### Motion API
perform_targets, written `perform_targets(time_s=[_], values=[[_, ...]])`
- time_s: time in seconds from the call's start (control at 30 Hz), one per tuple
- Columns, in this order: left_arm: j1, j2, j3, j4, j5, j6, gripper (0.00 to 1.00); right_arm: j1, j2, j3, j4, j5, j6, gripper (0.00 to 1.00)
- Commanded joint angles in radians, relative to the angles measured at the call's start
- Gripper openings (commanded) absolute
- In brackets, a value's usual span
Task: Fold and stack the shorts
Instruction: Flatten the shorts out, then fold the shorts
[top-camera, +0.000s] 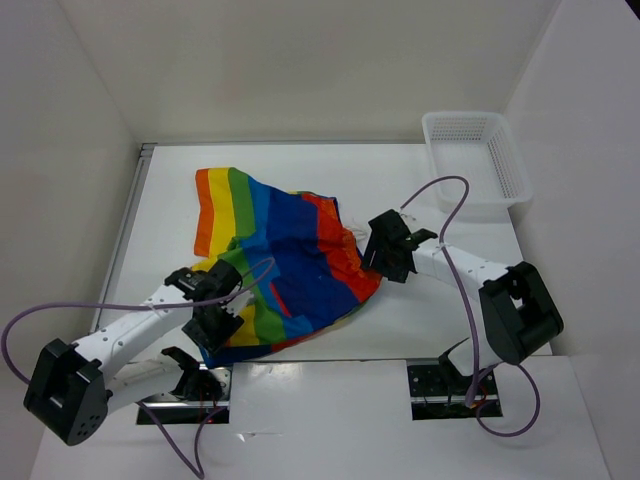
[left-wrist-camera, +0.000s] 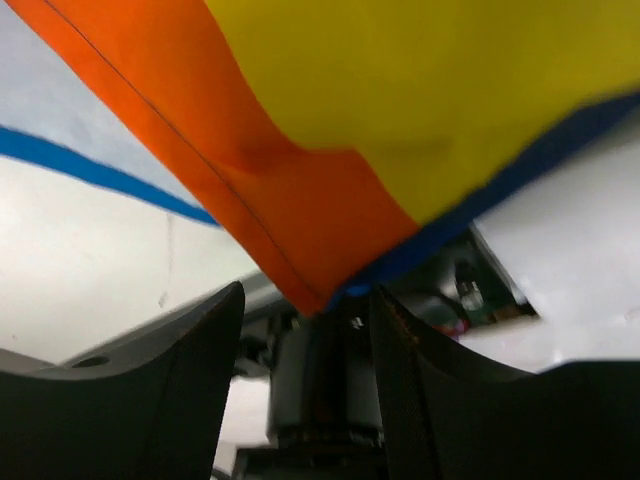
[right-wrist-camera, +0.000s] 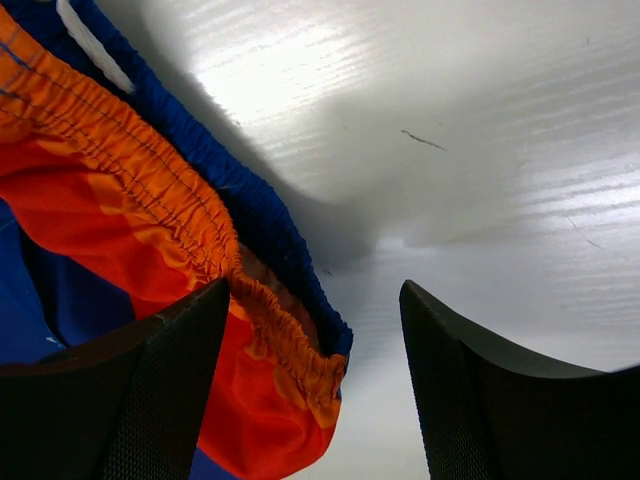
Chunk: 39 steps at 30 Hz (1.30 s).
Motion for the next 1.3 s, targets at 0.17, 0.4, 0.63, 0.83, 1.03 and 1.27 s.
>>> perform_targets(time_s=[0.17, 0.4, 0.63, 0.83, 1.03, 1.27], values=[[-0.004, 0.042, 0.005, 0.184, -0.02, 0.003, 0.59, -0.005, -0.066, -0.051, 0.001, -0.002, 0.021, 0.74], [-0.004, -0.004, 0.032, 0.138, 0.043, 0.003, 0.59, -0.005, -0.055, -0.041, 0.001, -0.011, 0.001, 0.74], [-0.015, -0.082, 0.0, 0.138, 0.033, 0.003, 0.57, -0.005, -0.055, -0.063, 0.013, -0.029, 0.001, 0.74], [-0.015, 0.054, 0.012, 0.095, 0.023, 0.003, 0.54, -0.005, -0.035, -0.063, 0.013, -0.038, 0.001, 0.75], [-0.015, 0.12, 0.031, 0.113, 0.06, 0.003, 0.49, -0.005, -0.035, -0.054, 0.031, -0.061, -0.008, 0.74], [-0.015, 0.143, 0.031, 0.123, 0.06, 0.003, 0.26, -0.005, -0.044, -0.063, 0.041, -0.08, -0.008, 0.62]])
